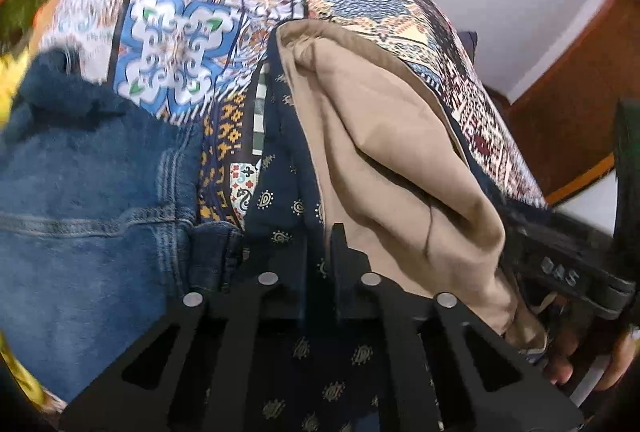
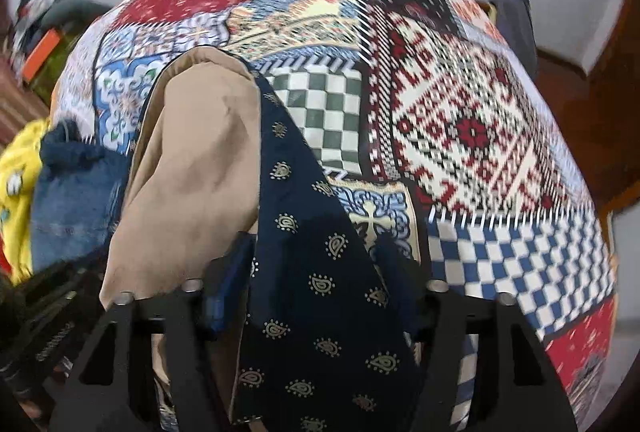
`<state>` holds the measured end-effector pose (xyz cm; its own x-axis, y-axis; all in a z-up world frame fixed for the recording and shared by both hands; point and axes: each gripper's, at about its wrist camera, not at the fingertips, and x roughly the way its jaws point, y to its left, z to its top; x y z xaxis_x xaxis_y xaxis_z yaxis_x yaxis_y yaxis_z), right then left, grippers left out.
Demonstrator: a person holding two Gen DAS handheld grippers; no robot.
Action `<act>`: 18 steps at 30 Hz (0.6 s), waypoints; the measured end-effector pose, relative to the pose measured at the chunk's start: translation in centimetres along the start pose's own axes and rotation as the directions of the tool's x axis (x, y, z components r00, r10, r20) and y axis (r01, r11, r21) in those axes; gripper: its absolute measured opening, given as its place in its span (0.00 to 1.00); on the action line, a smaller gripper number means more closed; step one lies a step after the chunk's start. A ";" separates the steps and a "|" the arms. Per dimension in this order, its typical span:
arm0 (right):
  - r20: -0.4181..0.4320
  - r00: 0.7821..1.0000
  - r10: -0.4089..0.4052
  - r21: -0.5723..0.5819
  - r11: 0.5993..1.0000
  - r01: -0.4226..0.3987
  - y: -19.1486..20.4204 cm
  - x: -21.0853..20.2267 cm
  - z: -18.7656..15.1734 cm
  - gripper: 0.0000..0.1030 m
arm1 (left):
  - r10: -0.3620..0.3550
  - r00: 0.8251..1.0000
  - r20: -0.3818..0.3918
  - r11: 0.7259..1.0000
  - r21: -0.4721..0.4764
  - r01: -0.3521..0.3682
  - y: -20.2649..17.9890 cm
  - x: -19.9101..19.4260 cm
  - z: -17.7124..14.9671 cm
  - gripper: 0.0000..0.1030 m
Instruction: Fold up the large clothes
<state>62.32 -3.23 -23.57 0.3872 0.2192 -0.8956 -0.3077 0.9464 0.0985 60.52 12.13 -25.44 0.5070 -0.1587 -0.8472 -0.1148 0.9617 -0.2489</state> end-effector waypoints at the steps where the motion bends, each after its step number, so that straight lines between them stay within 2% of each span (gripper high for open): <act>1: 0.009 1.000 -0.014 -0.009 1.000 0.014 0.1 -0.3 -0.1 0.23 | 0.014 1.000 0.009 1.000 0.025 -0.014 -0.3 -0.5 -0.1 0.07; 2: 0.012 1.000 -0.023 -0.013 1.000 0.023 0.1 -0.5 -0.2 0.11 | 0.020 1.000 0.021 0.999 0.043 -0.021 -0.5 -1.1 -0.2 0.07; 7: 0.051 0.997 -0.065 -0.081 0.994 0.069 -0.1 -3.4 -1.2 0.10 | -0.008 0.996 0.087 0.995 0.101 -0.001 -1.7 -5.6 -0.7 0.06; 13: 0.123 0.992 0.005 -0.099 0.995 0.007 -1.1 -10.0 -3.9 0.10 | -0.085 0.987 0.133 0.983 0.174 0.061 -3.4 -11.6 -2.6 0.06; 18: 0.146 0.987 0.064 -0.133 0.990 -0.045 -1.0 -15.4 -8.3 0.10 | -0.139 0.981 0.134 0.965 0.241 0.104 -4.7 -16.1 -6.7 0.06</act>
<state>49.41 -9.52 -13.48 0.4894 0.3115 -0.8145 -0.4375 0.8957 0.0797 47.19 8.67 -13.76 0.6277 -0.2594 -0.7340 0.1478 0.9654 -0.2148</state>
